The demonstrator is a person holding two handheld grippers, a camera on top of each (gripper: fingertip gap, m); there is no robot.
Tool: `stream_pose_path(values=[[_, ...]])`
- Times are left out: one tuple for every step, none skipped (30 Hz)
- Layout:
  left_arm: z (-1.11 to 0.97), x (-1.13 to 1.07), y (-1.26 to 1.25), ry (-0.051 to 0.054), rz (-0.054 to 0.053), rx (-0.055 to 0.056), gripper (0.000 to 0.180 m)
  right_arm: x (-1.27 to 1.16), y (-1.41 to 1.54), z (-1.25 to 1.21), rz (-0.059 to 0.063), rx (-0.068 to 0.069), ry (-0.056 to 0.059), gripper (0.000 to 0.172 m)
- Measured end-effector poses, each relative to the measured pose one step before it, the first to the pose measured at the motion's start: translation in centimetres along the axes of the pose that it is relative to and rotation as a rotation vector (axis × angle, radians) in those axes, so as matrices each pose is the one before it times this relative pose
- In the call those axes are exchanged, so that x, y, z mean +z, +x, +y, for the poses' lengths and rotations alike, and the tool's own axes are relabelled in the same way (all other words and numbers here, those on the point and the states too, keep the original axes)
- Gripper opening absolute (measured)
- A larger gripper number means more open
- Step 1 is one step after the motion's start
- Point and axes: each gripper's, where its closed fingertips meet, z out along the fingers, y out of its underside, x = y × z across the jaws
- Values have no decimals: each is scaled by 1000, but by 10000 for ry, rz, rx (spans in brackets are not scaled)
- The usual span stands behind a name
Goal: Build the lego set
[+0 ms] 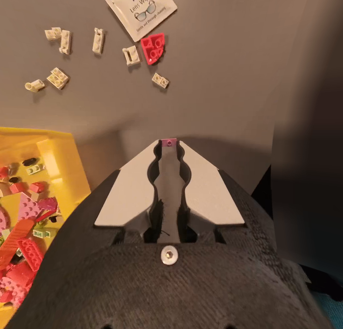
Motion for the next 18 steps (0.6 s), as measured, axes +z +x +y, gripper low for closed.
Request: stream_pose_path(values=[[237,206,-25,-185,-50,67,15,23,-65,9,-19,-27,-9,0],[168,175,-3,-123,-25,47,15,9,-43,16,-10,-38,-15,0],[5,119,49,-15,32,-18,15,1,-32,-2,-7,-28,-1,0],[-114,18,67,64,81,-68,18,-7,-28,-34,-10,-11,9,0],[-11,25,61,-9,107,-106,26,-17,-8,-13,-3,-2,6,0],[15,-13,66,-16,109,-77,29,-7,4,-14,-1,0,2,0],[-15,-110,-4,23,40,-39,29,3,-5,-5,-2,3,4,0],[-116,-293,-30,87,8,-4,28,-6,18,5,1,6,0,0],[-270,-585,-12,199,49,3,28,4,16,5,3,10,1,0],[-535,-932,-173,357,33,-71,28,1,22,-16,5,13,9,0],[-788,-1333,-443,500,-23,-137,27,-1,21,-6,7,14,8,0],[-1023,-1659,-887,613,-161,-216,27,4,28,12,7,14,-1,0],[-1212,-1813,-1157,731,-124,-290,26,8,32,24,12,14,-9,0],[-1180,-1738,-1380,737,-25,-263,22,9,63,23,32,10,-8,0],[-786,-1464,-1735,506,-74,-208,16,-11,103,-11,58,5,5,0],[-304,-1047,-2116,186,-131,-394,13,-30,112,-41,66,5,22,0],[36,-548,-2491,-87,-208,-761,13,-26,85,-50,50,12,28,0],[218,-63,-2634,-301,-247,-942,13,-7,52,-20,27,18,11,0]])
